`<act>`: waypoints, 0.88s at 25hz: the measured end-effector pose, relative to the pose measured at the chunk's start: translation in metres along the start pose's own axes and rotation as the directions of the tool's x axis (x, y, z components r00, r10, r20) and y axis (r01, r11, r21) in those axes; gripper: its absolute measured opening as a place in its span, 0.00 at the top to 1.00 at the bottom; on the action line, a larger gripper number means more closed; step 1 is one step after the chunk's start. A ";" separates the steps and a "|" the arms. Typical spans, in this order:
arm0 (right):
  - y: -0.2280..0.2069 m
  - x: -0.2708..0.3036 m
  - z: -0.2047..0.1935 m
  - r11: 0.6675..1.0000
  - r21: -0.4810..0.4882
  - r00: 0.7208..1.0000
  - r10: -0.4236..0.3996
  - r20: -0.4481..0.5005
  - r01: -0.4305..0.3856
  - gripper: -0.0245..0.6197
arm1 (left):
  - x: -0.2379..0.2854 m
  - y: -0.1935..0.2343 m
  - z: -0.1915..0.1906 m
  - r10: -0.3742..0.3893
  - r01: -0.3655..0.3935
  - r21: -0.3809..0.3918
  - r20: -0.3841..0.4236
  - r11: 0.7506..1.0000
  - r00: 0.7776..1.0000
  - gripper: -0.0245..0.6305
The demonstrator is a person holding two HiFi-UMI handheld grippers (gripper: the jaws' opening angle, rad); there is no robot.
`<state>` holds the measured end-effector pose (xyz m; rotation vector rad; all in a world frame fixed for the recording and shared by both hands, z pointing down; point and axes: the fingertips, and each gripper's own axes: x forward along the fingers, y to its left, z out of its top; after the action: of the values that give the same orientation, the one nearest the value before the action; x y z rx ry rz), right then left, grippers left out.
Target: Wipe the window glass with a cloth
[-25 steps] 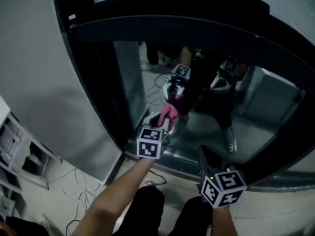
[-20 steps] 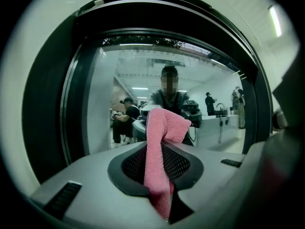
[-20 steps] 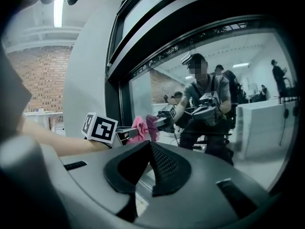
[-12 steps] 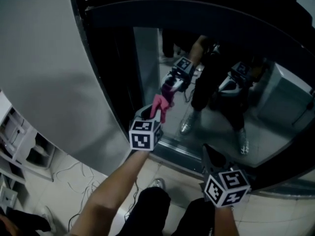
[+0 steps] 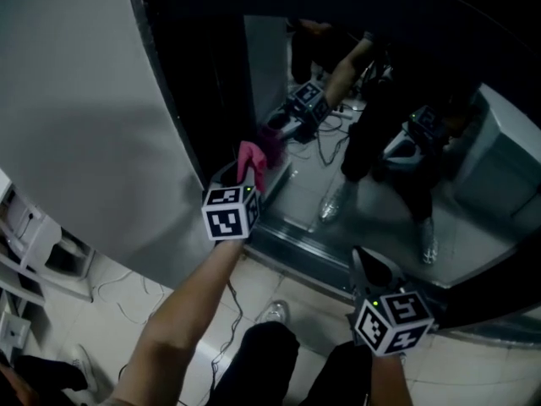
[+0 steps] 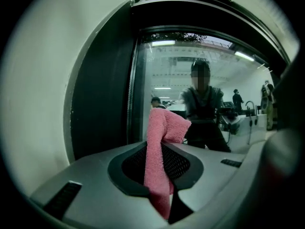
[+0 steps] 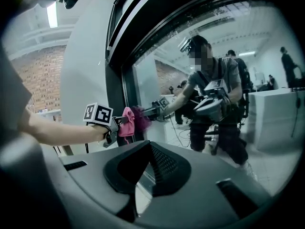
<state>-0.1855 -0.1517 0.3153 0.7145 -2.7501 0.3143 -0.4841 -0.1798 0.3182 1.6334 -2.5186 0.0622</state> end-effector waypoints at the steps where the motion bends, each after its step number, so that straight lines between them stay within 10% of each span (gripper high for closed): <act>1: 0.000 0.001 -0.001 1.000 0.000 1.000 0.001 -0.002 -0.001 0.95 | 0.001 0.004 -0.001 0.018 -0.018 -0.002 0.001 1.000 1.000 0.87; 10: -0.013 0.005 -0.006 1.000 0.026 1.000 -0.005 -0.001 0.005 0.95 | 0.005 0.027 -0.007 0.099 -0.099 -0.035 0.005 0.994 0.995 0.87; 22: -0.062 -0.065 -0.017 0.990 0.094 0.993 -0.105 0.047 0.100 0.95 | -0.045 -0.122 -0.035 -0.201 0.201 -0.024 -0.016 0.979 0.979 0.87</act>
<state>-0.0963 -0.1712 0.3186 0.8960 -2.7497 0.4079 -0.3514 -0.1854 0.3412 1.8590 -2.3173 0.0275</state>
